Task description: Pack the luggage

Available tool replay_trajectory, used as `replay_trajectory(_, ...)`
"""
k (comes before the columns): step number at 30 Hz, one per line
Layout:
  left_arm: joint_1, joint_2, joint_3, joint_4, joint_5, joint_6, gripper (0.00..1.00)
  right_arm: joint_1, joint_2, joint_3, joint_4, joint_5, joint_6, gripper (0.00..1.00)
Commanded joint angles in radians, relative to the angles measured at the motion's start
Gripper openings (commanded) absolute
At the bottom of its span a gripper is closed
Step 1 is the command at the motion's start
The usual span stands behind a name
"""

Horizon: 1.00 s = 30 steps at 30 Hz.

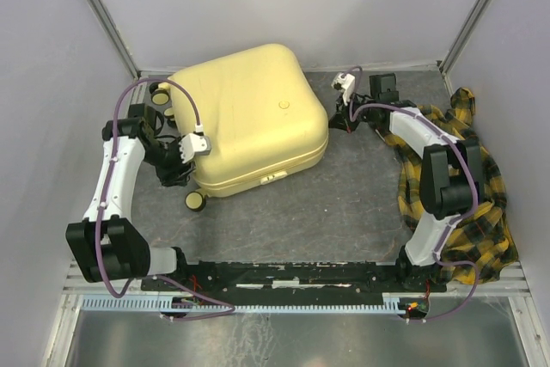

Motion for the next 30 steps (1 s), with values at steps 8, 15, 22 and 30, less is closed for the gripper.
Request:
replay_trajectory(8, 0.033, 0.093, 0.08, 0.041, -0.049, -0.014, 0.05, 0.002, 0.125, 0.248, 0.152, -0.129, 0.018, 0.02)
replay_trajectory(15, 0.052, 0.045, 0.257, 0.04, 0.18, -0.277, 0.61, 0.026, 0.087, 0.169, 0.12, -0.155, -0.011, 0.02)
replay_trajectory(22, 0.269, 0.075, 0.37, -0.016, 0.437, -0.426, 0.83, 0.052, 0.077, 0.154, 0.104, -0.16, -0.035, 0.02)
replay_trajectory(30, 0.346, 0.185, 0.322, 0.538, 0.563, -1.131, 0.94, 0.096, 0.067, 0.148, 0.018, -0.191, -0.132, 0.02)
